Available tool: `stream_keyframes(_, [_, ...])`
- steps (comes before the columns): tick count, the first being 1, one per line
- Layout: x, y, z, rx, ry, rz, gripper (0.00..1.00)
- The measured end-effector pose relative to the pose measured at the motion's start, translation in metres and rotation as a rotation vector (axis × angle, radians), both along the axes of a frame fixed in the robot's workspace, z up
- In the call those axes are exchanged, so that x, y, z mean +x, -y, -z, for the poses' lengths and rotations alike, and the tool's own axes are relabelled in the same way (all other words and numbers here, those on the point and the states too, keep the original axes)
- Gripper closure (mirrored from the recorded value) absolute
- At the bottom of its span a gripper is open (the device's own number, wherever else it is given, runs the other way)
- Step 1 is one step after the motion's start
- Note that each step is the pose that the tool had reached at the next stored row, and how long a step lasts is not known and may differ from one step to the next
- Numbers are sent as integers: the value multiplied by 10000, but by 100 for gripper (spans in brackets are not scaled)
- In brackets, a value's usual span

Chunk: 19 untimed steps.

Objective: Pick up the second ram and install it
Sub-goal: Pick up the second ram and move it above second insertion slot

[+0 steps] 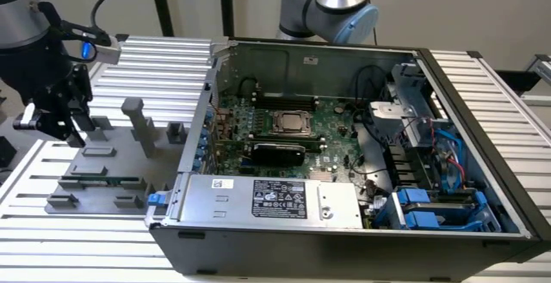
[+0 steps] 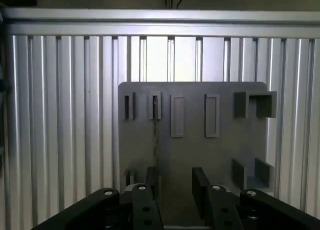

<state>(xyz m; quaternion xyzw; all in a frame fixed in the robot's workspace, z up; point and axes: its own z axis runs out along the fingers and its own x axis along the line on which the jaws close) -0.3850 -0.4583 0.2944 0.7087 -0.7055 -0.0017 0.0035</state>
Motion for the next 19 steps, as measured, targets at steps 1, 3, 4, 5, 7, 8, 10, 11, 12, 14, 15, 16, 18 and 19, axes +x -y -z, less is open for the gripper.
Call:
stream_keyframes(1, [0, 0, 18, 0, 0, -33, 0])
stream_keyframes(3, [0, 0, 54, 0, 0, -87, 0])
stream_keyframes(4, [0, 0, 73, 0, 0, -109, 0])
stream_keyframes(5, [0, 0, 91, 0, 0, -126, 0])
stream_keyframes(7, [0, 0, 127, -1, -1, -157, 0])
stream_keyframes(8, [0, 0, 146, 0, 0, -169, 0])
stream_keyframes(10, [0, 1, 182, -1, -1, -190, 0])
stream_keyframes(11, [0, 1, 200, 0, 1, -199, 0])
stream_keyframes(12, [0, 1, 218, 0, 0, -205, 0])
stream_keyframes(14, [0, 1, 254, 0, 0, -211, 0])
stream_keyframes(15, [0, 3, 272, -1, -1, -214, 0])
stream_keyframes(16, [0, 4, 292, 0, 0, -216, 0])
stream_keyframes(18, [0, 7, 327, 0, 0, -217, 0])
stream_keyframes(19, [0, 8, 345, -1, -1, -217, 0])
